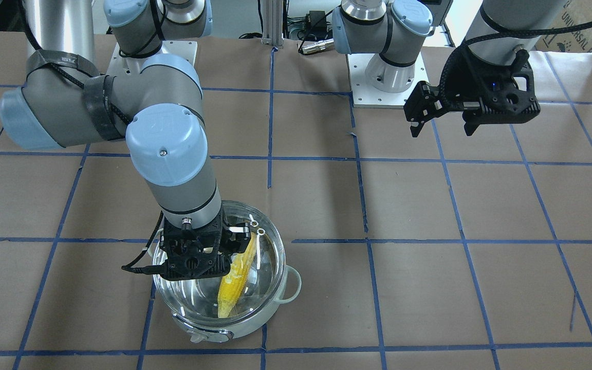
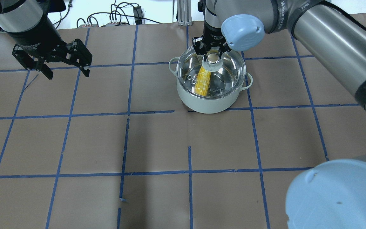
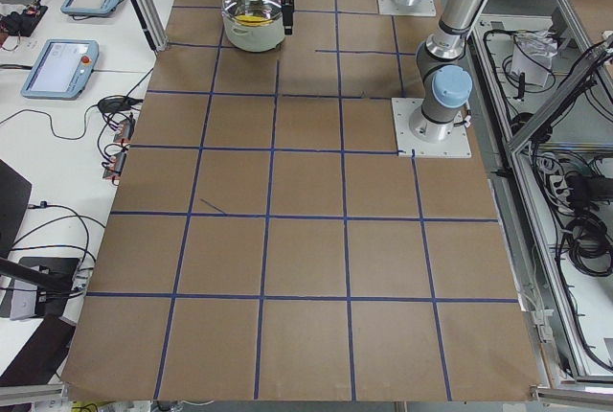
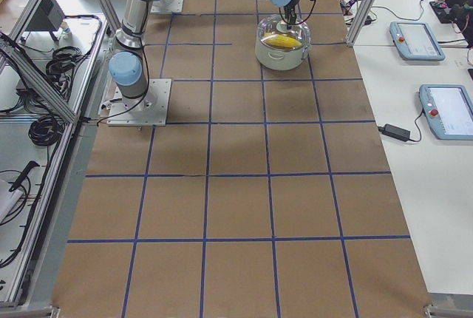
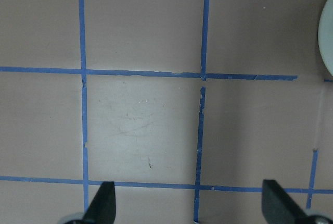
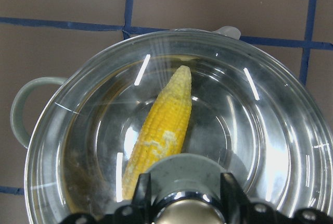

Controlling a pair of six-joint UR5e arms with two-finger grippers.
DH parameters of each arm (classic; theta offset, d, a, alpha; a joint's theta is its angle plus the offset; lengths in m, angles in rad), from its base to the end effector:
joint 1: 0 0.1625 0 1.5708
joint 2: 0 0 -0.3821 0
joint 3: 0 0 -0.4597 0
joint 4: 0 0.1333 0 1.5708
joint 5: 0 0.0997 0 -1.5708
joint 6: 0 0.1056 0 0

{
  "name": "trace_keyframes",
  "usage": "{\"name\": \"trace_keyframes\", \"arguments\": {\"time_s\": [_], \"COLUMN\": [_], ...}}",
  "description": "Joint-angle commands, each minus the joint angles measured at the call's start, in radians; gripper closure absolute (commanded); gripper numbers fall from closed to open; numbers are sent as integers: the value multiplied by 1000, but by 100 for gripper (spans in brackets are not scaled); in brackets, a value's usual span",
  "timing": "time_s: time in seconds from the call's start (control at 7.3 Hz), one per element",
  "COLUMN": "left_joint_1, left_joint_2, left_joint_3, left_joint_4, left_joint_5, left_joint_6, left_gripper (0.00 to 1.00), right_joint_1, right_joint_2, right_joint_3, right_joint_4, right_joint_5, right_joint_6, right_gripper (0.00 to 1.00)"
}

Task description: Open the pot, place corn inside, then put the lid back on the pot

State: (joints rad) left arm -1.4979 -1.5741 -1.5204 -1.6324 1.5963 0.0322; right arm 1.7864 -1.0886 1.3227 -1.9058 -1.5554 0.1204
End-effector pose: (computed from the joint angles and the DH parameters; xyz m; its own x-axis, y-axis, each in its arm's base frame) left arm -0.0896 -0.5666 0.4592 -0.9989 -0.0403 -0.0250 -0.0407 0.9991 0.0153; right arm 0.2889 -0.6883 0.2994 -0.9949 -0.0971 -0.0273 -0.0940 0.9907 -0.0982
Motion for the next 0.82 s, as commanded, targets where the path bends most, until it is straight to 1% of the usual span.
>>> {"name": "trace_keyframes", "arguments": {"time_s": [0.0, 0.68], "left_joint_1": [-4, -4], "left_joint_2": [5, 5], "left_joint_3": [-7, -9], "left_joint_4": [0, 5], "left_joint_5": [1, 1], "left_joint_6": [2, 2], "left_gripper": [0, 0], "right_joint_1": [1, 22], "right_joint_2": [-2, -4], "right_joint_3": [0, 0], "right_joint_4": [1, 2], "right_joint_5": [-11, -12], "right_joint_6": [2, 10], "right_gripper": [67, 67]}}
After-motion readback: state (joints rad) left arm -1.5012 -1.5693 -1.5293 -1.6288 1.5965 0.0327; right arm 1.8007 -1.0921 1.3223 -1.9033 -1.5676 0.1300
